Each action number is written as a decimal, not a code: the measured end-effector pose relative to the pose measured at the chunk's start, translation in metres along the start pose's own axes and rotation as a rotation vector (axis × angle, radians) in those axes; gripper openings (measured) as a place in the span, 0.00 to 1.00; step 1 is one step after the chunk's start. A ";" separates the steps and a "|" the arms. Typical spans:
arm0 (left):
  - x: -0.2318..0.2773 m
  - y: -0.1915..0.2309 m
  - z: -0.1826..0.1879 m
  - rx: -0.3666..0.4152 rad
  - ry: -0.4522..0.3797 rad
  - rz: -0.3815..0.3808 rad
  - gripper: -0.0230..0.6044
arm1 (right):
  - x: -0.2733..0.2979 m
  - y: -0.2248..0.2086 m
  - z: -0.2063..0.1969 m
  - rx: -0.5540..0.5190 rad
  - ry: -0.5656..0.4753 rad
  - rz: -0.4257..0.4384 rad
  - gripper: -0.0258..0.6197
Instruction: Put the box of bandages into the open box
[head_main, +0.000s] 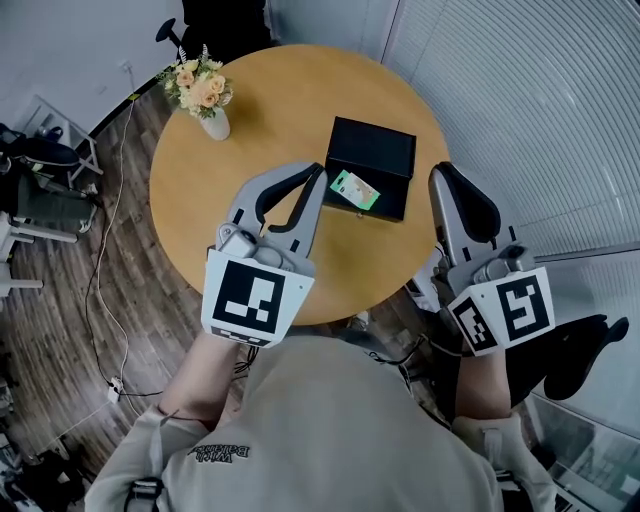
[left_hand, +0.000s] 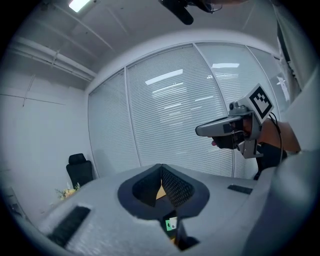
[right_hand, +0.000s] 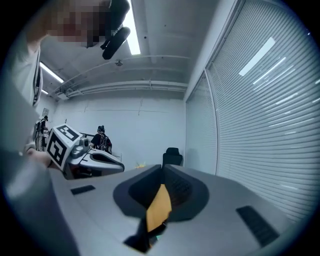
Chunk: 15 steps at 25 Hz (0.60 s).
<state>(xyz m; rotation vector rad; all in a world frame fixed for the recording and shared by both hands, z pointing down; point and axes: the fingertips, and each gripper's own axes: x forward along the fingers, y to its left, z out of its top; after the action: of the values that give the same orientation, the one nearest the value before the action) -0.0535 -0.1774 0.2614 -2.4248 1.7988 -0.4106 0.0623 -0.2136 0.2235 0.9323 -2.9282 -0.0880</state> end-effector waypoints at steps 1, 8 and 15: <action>-0.003 0.000 0.001 -0.009 -0.006 0.007 0.07 | -0.004 0.003 0.002 -0.009 -0.004 -0.001 0.11; -0.019 -0.009 -0.005 -0.036 -0.022 0.004 0.07 | -0.021 0.010 -0.004 -0.019 -0.013 -0.023 0.11; -0.022 -0.015 -0.023 -0.036 0.029 -0.018 0.07 | -0.023 0.010 -0.024 -0.030 0.035 -0.044 0.10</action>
<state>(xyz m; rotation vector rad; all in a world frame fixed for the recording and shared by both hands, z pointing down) -0.0514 -0.1504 0.2835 -2.4730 1.8131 -0.4206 0.0774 -0.1924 0.2475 0.9839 -2.8668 -0.1171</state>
